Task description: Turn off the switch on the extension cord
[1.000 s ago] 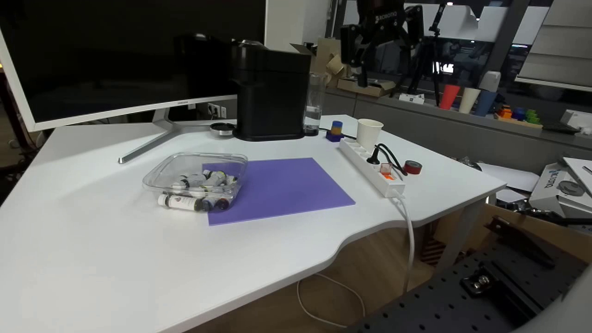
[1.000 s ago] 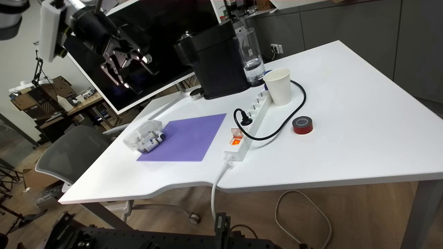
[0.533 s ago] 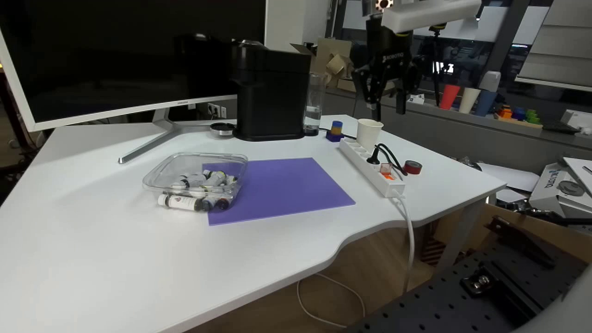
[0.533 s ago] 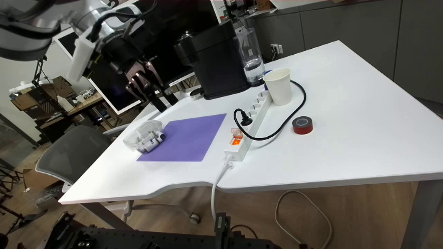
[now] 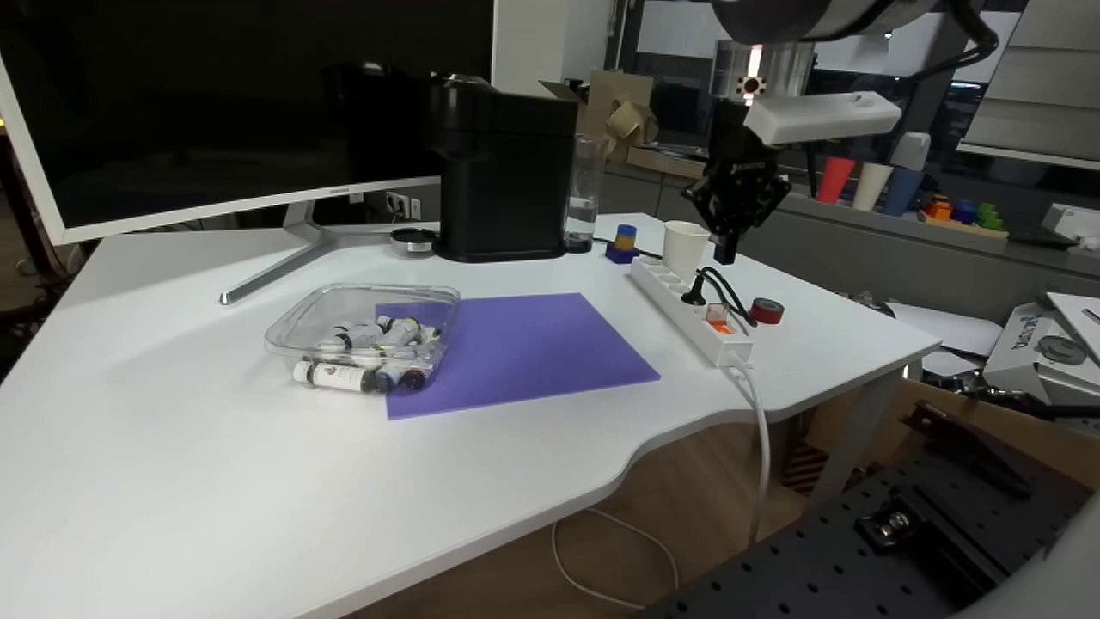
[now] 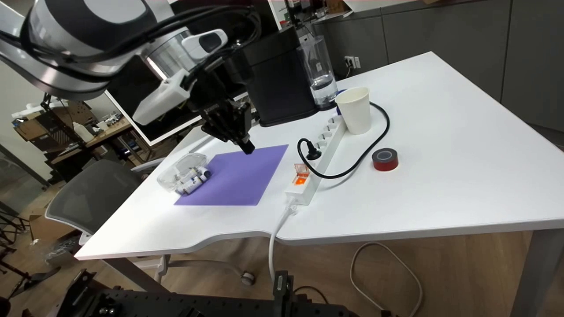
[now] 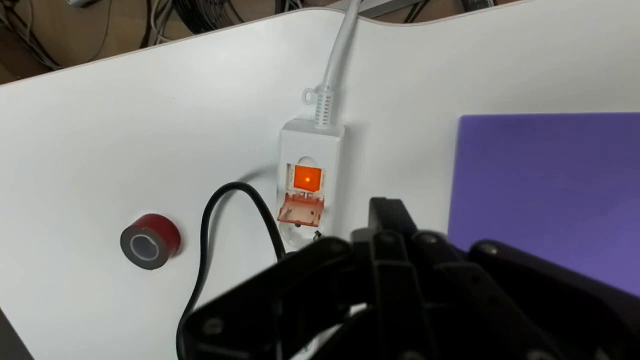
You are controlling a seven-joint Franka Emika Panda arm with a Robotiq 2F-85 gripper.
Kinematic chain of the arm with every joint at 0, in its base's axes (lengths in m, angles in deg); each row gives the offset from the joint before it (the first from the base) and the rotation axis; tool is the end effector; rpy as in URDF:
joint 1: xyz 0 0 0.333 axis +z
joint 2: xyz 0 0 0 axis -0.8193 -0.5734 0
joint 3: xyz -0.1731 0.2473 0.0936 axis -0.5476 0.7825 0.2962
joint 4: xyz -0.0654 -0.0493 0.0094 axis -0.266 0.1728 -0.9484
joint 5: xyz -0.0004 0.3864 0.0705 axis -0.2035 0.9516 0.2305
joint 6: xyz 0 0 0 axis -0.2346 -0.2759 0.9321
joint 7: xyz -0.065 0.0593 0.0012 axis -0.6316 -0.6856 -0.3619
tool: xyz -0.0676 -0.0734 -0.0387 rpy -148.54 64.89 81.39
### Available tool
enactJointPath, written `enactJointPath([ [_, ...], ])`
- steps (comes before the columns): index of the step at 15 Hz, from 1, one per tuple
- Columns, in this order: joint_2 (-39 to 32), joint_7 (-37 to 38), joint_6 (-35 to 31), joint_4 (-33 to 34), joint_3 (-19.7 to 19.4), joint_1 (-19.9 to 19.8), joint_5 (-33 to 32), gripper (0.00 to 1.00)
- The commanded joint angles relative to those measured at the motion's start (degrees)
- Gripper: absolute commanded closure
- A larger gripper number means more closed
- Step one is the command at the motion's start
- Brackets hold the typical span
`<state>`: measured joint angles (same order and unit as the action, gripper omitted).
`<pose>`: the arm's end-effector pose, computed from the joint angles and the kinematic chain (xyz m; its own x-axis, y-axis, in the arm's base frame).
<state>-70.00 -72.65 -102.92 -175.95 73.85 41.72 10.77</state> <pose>0.3938 -0.1508 0.2575 0.9825 -0.1712 0.0726 -0.1803 -0.9729 0.1451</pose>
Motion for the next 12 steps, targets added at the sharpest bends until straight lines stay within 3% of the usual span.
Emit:
enactJointPath([
  [1, -4.5, -9.6, -2.4, 2.0, -2.6, -0.2, 9.3, 1.0],
  [2, -5.0, -11.4, -1.5, 2.5, -2.8, -0.3, 12.0, 1.0],
  [3, -3.1, -8.1, -2.1, 0.6, -2.6, 0.1, 8.2, 0.99],
  [5, -4.4, -10.6, -2.0, 1.2, -3.0, 0.0, 11.0, 0.99],
  [12, -7.9, -9.5, 0.5, 4.5, -5.0, -1.5, 11.3, 1.0],
])
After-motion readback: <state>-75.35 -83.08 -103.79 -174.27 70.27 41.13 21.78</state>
